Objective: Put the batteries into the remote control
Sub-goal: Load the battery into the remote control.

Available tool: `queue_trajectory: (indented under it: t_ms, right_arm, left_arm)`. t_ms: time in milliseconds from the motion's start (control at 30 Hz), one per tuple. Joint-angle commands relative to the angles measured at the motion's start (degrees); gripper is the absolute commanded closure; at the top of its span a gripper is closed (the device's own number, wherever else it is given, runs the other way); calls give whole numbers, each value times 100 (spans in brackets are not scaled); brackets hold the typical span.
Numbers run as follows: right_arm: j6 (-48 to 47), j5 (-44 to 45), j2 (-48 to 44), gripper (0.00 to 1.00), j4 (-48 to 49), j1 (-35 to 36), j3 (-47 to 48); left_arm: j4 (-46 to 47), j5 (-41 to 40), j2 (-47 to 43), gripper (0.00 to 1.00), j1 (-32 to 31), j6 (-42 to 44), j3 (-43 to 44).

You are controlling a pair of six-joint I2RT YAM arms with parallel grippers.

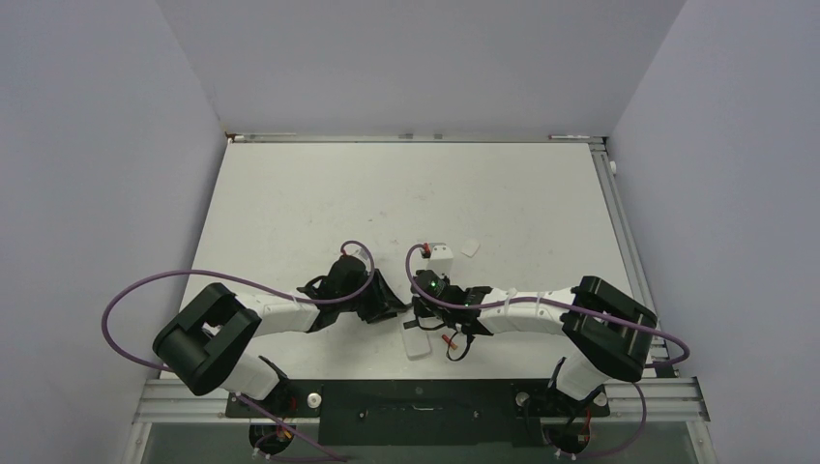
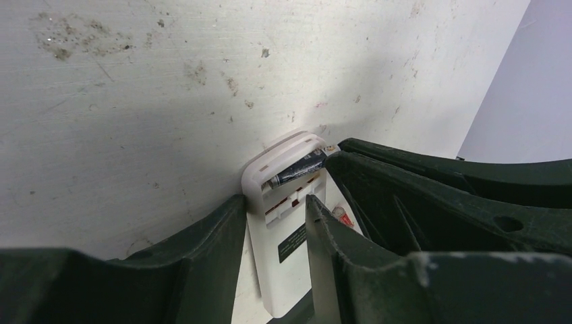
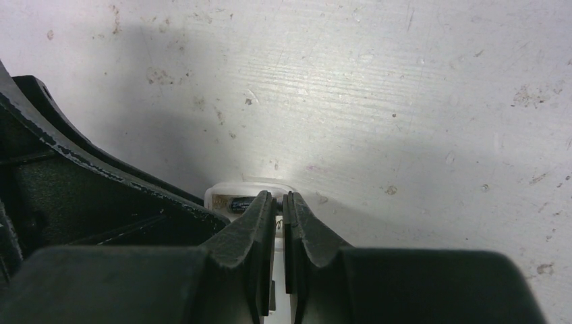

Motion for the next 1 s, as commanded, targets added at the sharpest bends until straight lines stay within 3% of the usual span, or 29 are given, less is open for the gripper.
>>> queue_trajectory:
  t_ms: [0, 267, 667, 967]
  right_arm:
    - [429, -2195, 285, 92, 495, 613, -122]
    - [659, -2311, 83, 92, 801, 684, -472]
    - [893, -2097, -22, 92, 866, 941, -663]
    - [653, -1839, 264, 91, 332, 883, -110]
  left_arm:
    - [-46, -366, 289, 67, -121, 107, -20]
    - [-41, -351, 299, 82, -121, 134, -11]
    - [-8, -363, 301, 84, -121, 133, -19]
    - [-58, -330, 310, 85, -121, 264, 15]
